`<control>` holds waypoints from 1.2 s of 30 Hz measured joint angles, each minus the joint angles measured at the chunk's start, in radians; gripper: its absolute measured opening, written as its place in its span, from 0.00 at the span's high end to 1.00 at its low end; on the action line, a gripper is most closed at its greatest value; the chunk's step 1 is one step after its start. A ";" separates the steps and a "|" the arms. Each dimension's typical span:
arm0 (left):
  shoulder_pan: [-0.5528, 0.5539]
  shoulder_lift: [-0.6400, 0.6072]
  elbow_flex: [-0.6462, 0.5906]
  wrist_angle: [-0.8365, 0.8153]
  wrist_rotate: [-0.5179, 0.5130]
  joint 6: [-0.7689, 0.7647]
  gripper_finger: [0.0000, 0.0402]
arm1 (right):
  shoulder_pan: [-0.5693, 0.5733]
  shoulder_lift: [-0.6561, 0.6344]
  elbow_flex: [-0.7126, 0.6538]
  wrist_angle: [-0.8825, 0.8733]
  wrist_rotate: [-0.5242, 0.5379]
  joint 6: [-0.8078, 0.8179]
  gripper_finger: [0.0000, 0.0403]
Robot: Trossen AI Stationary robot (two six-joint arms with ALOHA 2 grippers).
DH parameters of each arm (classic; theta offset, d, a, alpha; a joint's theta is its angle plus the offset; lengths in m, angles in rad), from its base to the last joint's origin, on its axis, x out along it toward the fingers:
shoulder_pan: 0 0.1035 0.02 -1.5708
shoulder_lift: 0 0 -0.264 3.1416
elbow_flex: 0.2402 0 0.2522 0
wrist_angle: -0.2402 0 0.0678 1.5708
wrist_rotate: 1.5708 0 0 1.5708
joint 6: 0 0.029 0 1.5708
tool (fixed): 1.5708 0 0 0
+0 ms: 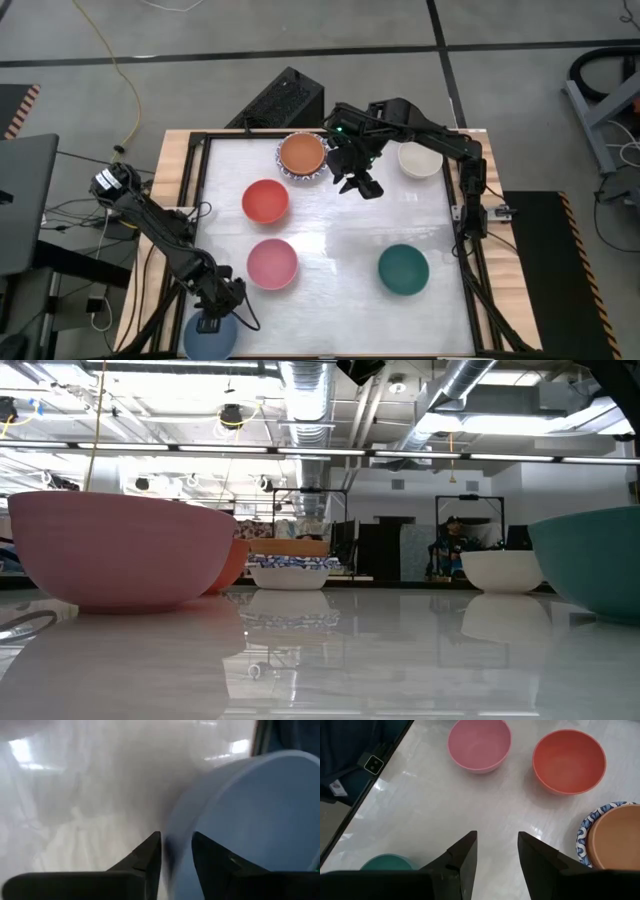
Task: Nest bowls inside each other
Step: Stack the blue bowl onto the stack of bowls
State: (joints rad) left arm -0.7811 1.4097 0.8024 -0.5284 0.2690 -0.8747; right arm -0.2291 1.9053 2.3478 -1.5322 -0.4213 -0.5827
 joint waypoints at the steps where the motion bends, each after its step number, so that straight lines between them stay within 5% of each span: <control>1: 0.000 0.000 0.000 -0.009 -0.014 0.005 0.79 | 0.000 0.000 0.000 0.000 0.000 0.000 0.59; 7: 0.001 0.000 0.000 -0.090 -0.031 0.052 0.98 | 0.000 0.000 0.000 0.000 0.000 0.000 0.59; 23: 0.088 -0.031 0.002 -0.220 -0.103 -0.065 1.00 | -0.001 0.000 -0.001 -0.001 0.002 0.011 0.59; 36: 0.172 -0.260 0.000 -0.349 -0.208 -0.175 1.00 | -0.009 0.000 -0.001 -0.008 0.003 0.007 0.59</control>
State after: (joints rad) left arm -0.6088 1.1494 0.8024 -0.8776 0.0611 -1.0502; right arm -0.2382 1.9053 2.3466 -1.5398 -0.4183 -0.5762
